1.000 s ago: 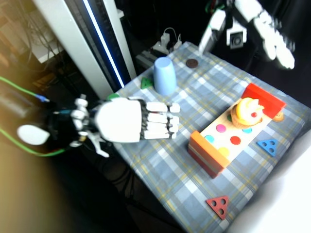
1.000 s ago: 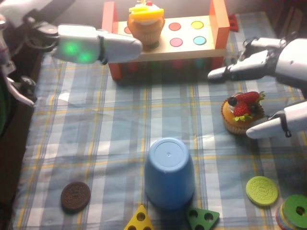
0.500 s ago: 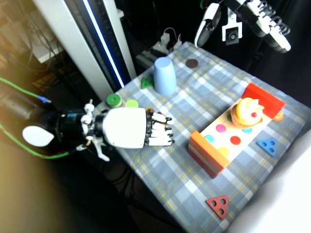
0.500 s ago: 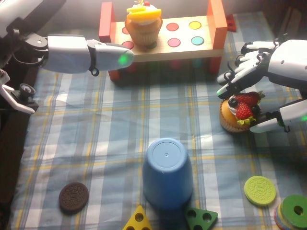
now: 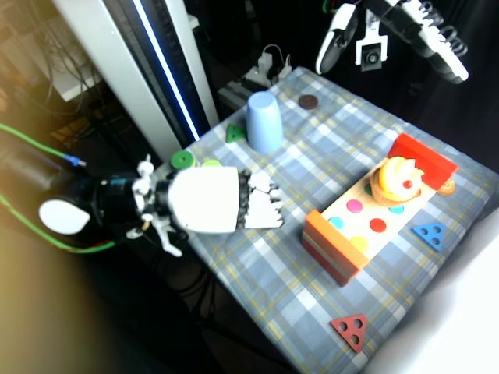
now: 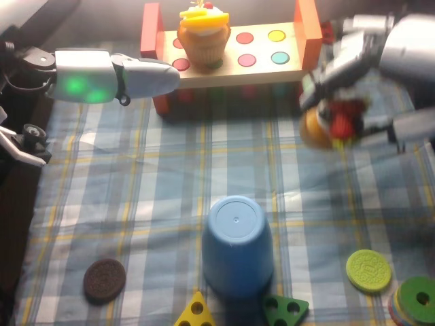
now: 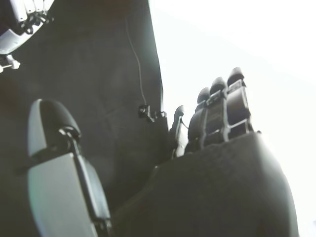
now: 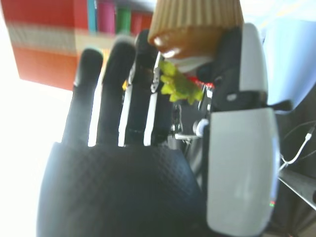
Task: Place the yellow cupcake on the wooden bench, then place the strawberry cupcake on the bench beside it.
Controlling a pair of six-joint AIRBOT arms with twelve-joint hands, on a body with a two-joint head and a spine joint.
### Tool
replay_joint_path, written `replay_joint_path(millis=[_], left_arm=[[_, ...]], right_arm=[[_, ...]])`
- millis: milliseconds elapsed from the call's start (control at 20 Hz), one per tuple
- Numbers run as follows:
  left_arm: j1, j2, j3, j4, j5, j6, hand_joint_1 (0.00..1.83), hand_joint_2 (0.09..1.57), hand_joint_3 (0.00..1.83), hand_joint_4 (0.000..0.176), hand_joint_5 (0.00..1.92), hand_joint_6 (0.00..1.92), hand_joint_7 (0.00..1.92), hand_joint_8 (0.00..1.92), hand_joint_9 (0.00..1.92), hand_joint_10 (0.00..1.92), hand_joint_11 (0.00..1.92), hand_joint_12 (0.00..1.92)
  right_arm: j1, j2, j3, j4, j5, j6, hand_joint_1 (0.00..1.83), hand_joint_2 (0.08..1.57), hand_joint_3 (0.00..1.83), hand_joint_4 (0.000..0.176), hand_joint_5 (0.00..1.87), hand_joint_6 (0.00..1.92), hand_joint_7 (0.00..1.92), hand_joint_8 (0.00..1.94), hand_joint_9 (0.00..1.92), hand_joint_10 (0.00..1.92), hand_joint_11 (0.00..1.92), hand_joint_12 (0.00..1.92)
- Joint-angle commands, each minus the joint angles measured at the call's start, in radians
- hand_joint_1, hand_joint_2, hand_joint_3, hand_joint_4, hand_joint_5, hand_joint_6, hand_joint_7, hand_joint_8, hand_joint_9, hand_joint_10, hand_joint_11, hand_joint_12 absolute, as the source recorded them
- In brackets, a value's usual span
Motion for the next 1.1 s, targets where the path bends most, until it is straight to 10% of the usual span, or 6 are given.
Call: replay_joint_path(millis=[0, 250, 700, 800, 850, 1050], left_arm=[[-0.007, 0.006, -0.001, 0.013, -0.128, -0.011, 0.83, 0.81, 0.01, 0.176, 0.00, 0.00, 0.00, 0.00, 0.00, 0.00, 0.00, 0.00], [-0.005, 0.006, -0.001, 0.013, -0.135, -0.021, 1.03, 0.77, 0.00, 0.176, 0.00, 0.00, 0.00, 0.00, 0.00, 0.00, 0.00, 0.00], [-0.008, 0.000, 0.004, 0.022, -0.126, -0.021, 1.03, 0.77, 0.00, 0.176, 0.00, 0.00, 0.00, 0.00, 0.00, 0.00, 0.00, 0.00], [-0.012, -0.001, 0.004, 0.026, -0.123, -0.021, 1.01, 0.77, 0.00, 0.176, 0.00, 0.00, 0.00, 0.00, 0.00, 0.00, 0.00, 0.00], [-0.015, -0.004, 0.006, 0.028, -0.120, -0.021, 1.00, 0.78, 0.00, 0.176, 0.00, 0.00, 0.00, 0.00, 0.00, 0.00, 0.00, 0.00], [-0.016, -0.005, 0.006, 0.029, -0.114, -0.021, 1.00, 0.76, 0.00, 0.176, 0.00, 0.00, 0.00, 0.00, 0.00, 0.00, 0.00, 0.00]], right_arm=[[0.025, 0.004, -0.002, 0.053, 0.164, 0.005, 1.15, 1.19, 0.00, 0.047, 0.87, 1.18, 0.80, 1.28, 0.51, 0.71, 0.01, 1.41], [0.170, -0.035, 0.053, 0.073, 0.188, -0.012, 1.27, 1.07, 0.00, 0.000, 1.14, 0.54, 1.06, 1.06, 1.00, 0.68, 0.66, 1.28], [0.315, -0.253, 0.283, 0.027, -0.149, -0.012, 1.26, 1.05, 0.00, 0.000, 1.18, 0.77, 1.00, 0.66, 0.76, 0.07, 0.00, 1.18], [0.318, -0.280, 0.310, 0.009, -0.202, -0.012, 1.19, 1.04, 0.00, 0.000, 1.14, 0.72, 0.90, 0.13, 0.41, 0.03, 0.00, 0.18], [0.318, -0.295, 0.323, 0.005, -0.226, -0.012, 1.25, 1.04, 0.00, 0.000, 1.20, 0.64, 1.20, 0.39, 0.80, 0.43, 0.23, 1.15], [0.318, -0.326, 0.344, -0.008, -0.269, -0.012, 1.41, 1.01, 0.00, 0.000, 1.08, 0.69, 1.36, 0.33, 1.12, 0.90, 0.55, 1.22]])
